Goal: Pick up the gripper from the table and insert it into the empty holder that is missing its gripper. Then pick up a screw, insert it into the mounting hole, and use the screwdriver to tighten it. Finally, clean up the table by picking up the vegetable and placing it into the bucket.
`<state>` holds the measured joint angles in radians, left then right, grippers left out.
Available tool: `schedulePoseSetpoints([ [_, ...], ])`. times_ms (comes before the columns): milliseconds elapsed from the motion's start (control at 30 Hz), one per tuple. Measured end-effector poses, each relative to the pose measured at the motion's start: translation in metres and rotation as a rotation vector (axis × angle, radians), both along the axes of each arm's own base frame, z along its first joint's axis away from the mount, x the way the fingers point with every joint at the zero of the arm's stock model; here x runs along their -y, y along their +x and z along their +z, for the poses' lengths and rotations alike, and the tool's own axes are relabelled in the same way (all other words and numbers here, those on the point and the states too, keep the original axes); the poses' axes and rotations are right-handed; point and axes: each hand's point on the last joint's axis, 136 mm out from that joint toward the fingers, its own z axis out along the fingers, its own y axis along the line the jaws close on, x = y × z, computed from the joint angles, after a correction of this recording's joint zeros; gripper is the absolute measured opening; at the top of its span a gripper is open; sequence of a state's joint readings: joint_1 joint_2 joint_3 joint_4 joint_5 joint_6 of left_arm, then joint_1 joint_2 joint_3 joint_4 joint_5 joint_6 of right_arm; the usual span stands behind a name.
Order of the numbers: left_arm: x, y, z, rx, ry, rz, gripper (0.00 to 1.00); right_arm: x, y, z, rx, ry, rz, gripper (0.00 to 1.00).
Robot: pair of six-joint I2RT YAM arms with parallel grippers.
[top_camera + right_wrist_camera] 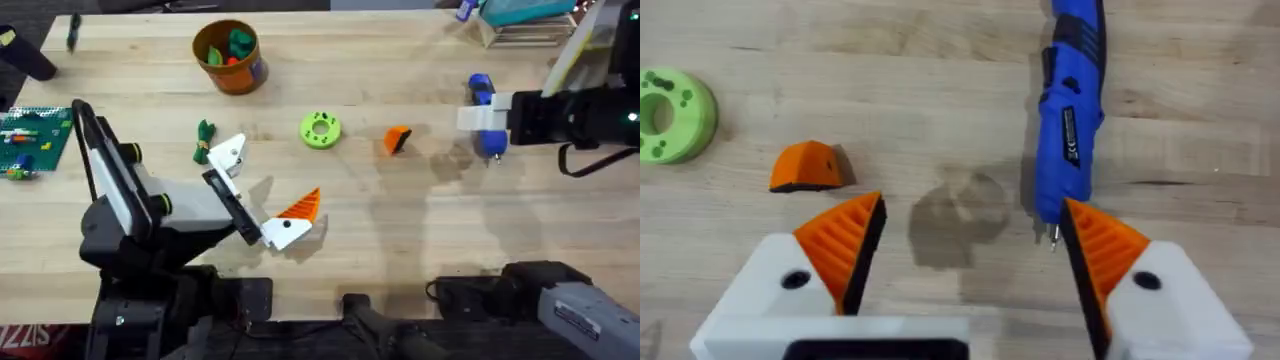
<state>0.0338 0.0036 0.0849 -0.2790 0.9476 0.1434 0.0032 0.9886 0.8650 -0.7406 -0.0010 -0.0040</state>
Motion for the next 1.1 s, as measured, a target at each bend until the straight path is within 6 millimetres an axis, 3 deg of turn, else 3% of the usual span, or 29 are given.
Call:
schedulePoseSetpoints([
  [900,0.000,0.000,0.000,0.008,0.006,-0.004,0.986,0.000,0.001,0.000,0.003,0.002,0.001,0.994],
  [1100,0.000,0.000,0.000,0.008,0.006,-0.004,0.986,-0.020,0.000,0.002,0.006,0.094,0.073,0.988],
])
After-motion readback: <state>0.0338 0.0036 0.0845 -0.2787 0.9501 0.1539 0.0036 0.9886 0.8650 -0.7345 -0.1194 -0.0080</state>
